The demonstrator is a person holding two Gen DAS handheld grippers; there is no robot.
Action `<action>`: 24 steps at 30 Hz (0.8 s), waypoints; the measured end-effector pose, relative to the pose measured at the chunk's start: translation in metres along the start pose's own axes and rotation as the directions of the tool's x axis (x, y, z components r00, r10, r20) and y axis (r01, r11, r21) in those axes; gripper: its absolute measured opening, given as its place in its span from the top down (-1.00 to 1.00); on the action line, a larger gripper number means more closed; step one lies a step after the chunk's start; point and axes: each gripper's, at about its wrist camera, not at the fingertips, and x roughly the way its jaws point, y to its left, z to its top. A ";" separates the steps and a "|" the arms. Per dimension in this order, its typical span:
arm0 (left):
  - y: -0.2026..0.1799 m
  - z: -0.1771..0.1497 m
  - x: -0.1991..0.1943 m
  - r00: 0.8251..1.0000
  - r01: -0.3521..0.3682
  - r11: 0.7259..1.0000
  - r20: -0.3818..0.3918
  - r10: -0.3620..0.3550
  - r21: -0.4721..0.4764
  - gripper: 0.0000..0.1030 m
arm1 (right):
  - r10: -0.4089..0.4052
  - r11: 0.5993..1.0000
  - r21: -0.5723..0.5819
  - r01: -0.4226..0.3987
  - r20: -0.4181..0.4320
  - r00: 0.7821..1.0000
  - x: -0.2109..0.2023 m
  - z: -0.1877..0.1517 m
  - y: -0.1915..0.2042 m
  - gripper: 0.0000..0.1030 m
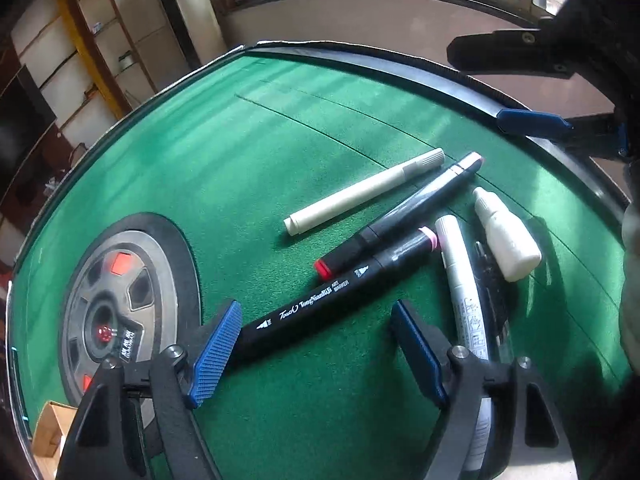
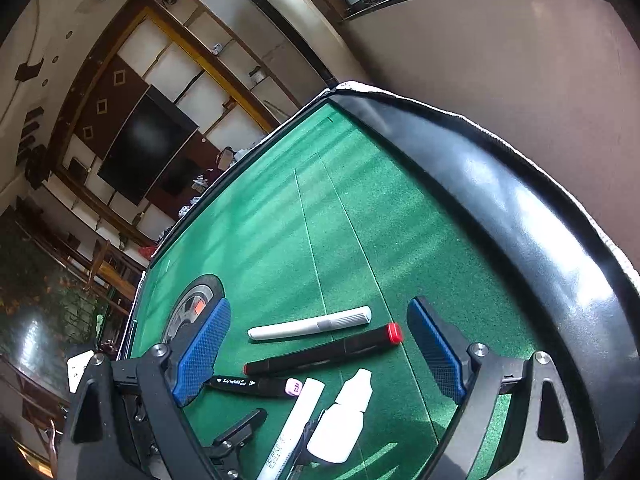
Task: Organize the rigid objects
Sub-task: 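Grasp the black marker with pink cap with the left gripper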
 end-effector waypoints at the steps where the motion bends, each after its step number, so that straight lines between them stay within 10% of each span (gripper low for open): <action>1: 0.003 0.000 -0.001 0.998 0.050 0.998 -0.021 -0.051 -0.041 0.04 | 0.000 1.000 0.001 0.000 0.001 1.000 -0.001 0.000 0.001 -0.74; 2: 0.002 -0.001 -0.003 0.995 0.094 0.993 -0.029 -0.096 -0.066 0.48 | -0.001 1.000 0.001 0.001 -0.002 1.000 0.000 0.000 0.001 -0.74; 4: -0.007 -0.010 -0.010 0.997 0.065 0.996 -0.036 -0.067 -0.057 0.70 | -0.006 1.000 0.000 0.006 -0.021 1.000 0.005 -0.001 0.002 -0.74; 12: -0.034 -0.047 -0.036 0.999 0.042 0.995 -0.008 -0.043 -0.090 0.66 | -0.003 1.000 0.016 0.004 -0.052 0.999 0.011 -0.005 0.000 -0.74; 15: -0.040 -0.046 -0.033 0.998 -0.024 0.993 0.051 0.030 -0.112 0.37 | -0.005 1.000 0.010 0.006 -0.056 0.998 0.012 -0.006 0.000 -0.74; 17: -0.038 -0.048 -0.033 0.998 0.009 0.989 0.057 -0.001 -0.149 0.72 | -0.007 1.000 0.007 0.008 -0.054 0.999 0.012 -0.005 -0.002 -0.74; 24: -0.010 -0.080 -0.078 0.985 0.130 0.933 0.150 -0.083 -0.335 0.74 | -0.003 1.000 0.005 0.003 -0.074 0.997 0.017 -0.006 -0.005 -0.74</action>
